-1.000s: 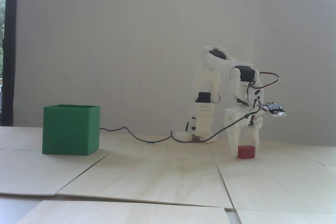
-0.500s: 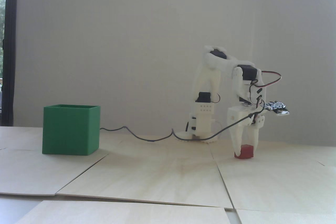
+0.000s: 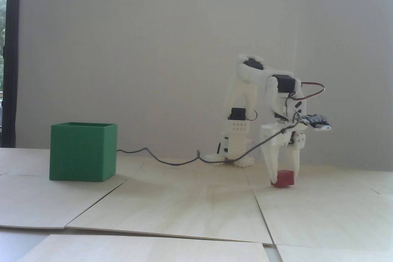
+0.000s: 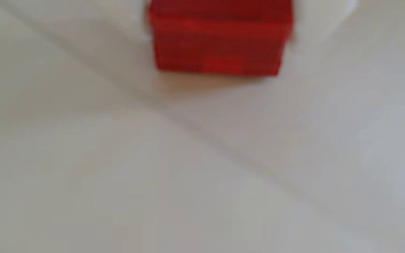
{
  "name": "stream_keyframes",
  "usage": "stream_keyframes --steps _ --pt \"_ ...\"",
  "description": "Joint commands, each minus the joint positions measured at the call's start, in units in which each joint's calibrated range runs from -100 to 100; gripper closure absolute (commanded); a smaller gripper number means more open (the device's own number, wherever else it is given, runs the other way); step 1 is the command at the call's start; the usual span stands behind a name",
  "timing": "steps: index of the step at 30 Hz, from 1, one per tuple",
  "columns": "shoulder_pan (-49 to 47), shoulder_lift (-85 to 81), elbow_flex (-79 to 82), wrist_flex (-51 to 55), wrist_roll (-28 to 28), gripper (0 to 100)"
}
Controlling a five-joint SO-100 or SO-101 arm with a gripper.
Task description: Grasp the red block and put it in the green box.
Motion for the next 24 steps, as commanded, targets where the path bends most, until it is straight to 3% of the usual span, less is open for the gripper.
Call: stream_keyframes --steps 1,8,12,24 --pt "6.0 -13.1 -14.1 9.5 0.1 98" --pt "15.8 -27.5 -15.7 11.9 0.0 98" --pt "31.7 -35.6 -15.6 11.9 0.5 98" --pt "56.5 -37.3 -15.6 11.7 0.5 98"
